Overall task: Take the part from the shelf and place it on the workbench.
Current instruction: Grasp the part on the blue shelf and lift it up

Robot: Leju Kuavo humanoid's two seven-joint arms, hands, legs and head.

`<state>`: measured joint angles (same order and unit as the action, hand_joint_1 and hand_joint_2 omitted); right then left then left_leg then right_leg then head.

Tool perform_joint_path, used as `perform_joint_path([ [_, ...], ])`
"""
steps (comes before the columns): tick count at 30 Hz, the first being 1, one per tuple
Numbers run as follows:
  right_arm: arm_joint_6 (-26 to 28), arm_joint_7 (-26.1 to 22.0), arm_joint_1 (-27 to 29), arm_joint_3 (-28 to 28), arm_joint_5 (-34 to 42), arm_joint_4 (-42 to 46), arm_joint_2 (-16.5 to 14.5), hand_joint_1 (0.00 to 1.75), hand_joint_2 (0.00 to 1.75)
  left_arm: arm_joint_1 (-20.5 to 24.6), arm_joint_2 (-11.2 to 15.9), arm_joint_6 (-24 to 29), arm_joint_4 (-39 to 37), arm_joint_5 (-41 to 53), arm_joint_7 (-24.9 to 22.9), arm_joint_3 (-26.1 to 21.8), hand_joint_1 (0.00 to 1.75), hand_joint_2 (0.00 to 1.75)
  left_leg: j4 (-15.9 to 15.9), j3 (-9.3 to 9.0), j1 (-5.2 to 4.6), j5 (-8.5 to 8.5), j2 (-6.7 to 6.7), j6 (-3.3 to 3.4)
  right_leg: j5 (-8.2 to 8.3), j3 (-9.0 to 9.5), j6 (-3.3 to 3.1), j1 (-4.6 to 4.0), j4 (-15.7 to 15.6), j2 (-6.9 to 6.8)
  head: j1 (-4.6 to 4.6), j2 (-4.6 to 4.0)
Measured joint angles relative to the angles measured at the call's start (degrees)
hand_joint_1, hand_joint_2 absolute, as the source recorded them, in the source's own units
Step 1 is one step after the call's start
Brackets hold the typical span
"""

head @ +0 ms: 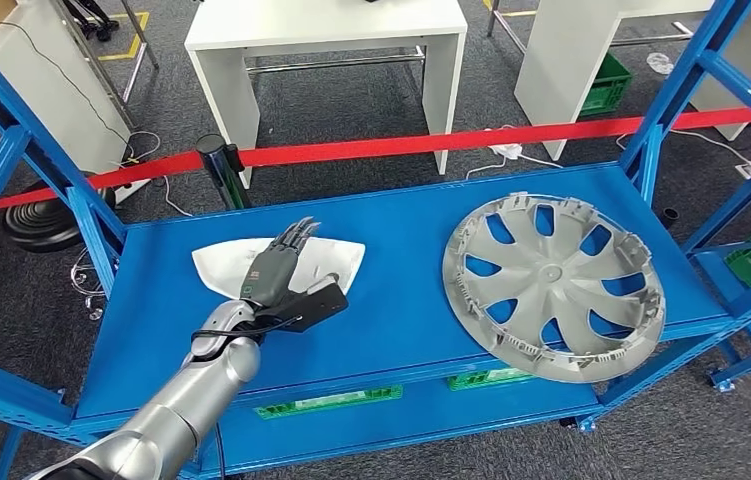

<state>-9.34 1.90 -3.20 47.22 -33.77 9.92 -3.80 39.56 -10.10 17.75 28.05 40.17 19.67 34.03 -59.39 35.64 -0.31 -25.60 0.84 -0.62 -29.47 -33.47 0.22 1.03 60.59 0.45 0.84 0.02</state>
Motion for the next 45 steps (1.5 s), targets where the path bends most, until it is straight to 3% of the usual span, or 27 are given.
perform_joint_path([
  [4, 0.1, 0.3, 0.0, 0.2, 0.0, 0.0, 0.0, 0.0, 0.0, -0.1, 0.0, 3.9, 0.7, 1.8, -1.0, 0.0, 0.0, 0.0, 0.0, 0.0, -0.05, -0.01, 0.01, 0.0, 0.03, 0.09, 0.04, 0.05, -0.1, 0.0, -0.01, 0.0],
  [8, 0.1, 0.4, 0.0, 0.3, -0.2, 0.0, 0.0, 0.0, 0.0, -0.1, -0.2, 4.9, 1.2, 3.5, -2.9, 0.0, 0.0, 1.75, 0.0, 0.0, -0.06, -0.01, 0.02, 0.03, 0.14, 0.25, 0.22, 0.07, -0.4, 0.0, 0.01, 0.0],
  [21, -0.4, -0.7, -0.2, 0.3, -2.3, 0.0, 0.0, 0.0, 0.0, 3.8, -1.8, -0.9, -3.0, 10.0, -10.7, 0.9, 0.0, 1.75, 0.0, 0.0, -0.09, 0.01, 0.03, 0.17, 0.4, 0.52, 0.61, 0.13, -0.8, 0.01, 0.02, -0.01],
  [45, -0.2, -0.4, -0.6, 0.3, -3.2, 0.0, 0.0, 0.0, 0.0, 11.0, -2.2, -10.3, -9.7, 11.4, -17.0, 2.1, 0.0, 1.75, -0.1, 0.0, -0.09, 0.02, 0.04, 0.18, 0.42, 0.57, 0.63, 0.13, -0.9, 0.01, 0.02, -0.01],
])
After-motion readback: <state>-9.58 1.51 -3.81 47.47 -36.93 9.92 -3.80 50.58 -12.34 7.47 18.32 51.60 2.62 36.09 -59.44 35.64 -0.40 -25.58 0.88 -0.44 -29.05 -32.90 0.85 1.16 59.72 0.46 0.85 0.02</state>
